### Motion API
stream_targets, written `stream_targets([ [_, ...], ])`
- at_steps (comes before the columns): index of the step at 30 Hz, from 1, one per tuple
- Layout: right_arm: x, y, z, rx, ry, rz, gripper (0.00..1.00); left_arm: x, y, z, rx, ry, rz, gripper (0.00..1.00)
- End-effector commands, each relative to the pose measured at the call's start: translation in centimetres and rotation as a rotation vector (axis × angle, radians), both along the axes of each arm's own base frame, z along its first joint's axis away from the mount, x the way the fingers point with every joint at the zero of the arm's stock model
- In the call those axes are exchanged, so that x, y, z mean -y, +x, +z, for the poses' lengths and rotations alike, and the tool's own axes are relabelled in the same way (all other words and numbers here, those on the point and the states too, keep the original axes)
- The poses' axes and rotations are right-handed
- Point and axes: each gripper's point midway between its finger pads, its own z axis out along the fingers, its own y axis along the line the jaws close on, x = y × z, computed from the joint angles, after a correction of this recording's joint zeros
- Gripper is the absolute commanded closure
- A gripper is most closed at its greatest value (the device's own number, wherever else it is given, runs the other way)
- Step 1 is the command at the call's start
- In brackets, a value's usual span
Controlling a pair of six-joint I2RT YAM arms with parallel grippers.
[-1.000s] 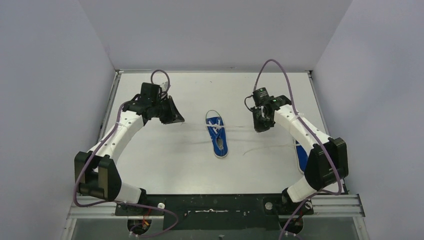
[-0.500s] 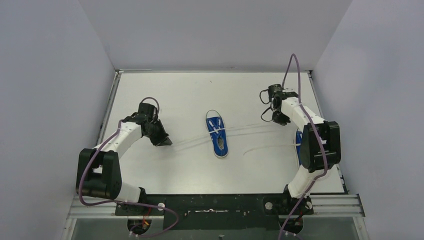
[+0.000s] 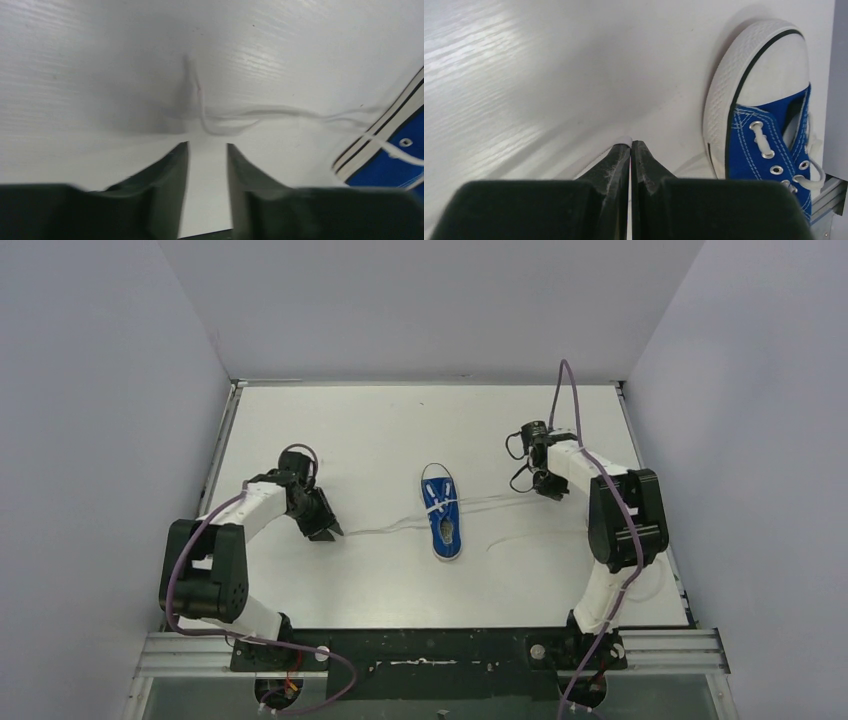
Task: Tie the shoes
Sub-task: Tie the shoelace on the shoe.
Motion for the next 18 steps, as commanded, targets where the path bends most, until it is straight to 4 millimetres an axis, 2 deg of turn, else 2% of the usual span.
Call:
stream_targets([
  [1, -2.0, 0.0, 3.5, 0.106, 0.060, 0.030, 1.00, -0.3, 1.6, 4.0, 0.153, 0.066, -0.119, 0.55],
  [3, -3.5, -0.5, 4.1, 0.121, 0.110, 0.060, 1.00, -0.2, 1.8, 6.0, 0.255, 0.107, -0.186, 0.39],
  [6, -5.7, -0.7, 4.5, 0.125, 0.191, 0.107, 1.00, 2.4, 3.2, 9.3, 0.489, 0.102, -0.361, 0.34],
  [7, -6.1, -0.8, 4.7, 0.122, 0.208, 0.111, 1.00, 4.2, 3.5, 10.3, 0.582, 0.086, -0.462, 0.33],
  [8, -6.5, -0.8, 4.9, 0.123, 0.227, 0.115, 1.00, 6.3, 3.7, 11.1, 0.675, 0.072, -0.573, 0.18],
  [10, -7.2, -0.7, 5.4, 0.127, 0.260, 0.142, 1.00, 10.0, 3.7, 11.8, 0.803, 0.067, -0.789, 0.15],
  [14, -8.1, -0.4, 7.2, 0.160, 0.304, 0.199, 1.00, 15.0, 4.3, 10.1, 0.853, -0.021, -1.039, 0.20],
  [18, -8.2, -0.5, 8.8, 0.188, 0.328, 0.221, 1.00, 17.5, 5.6, 7.6, 0.858, -0.065, -1.103, 0.27],
])
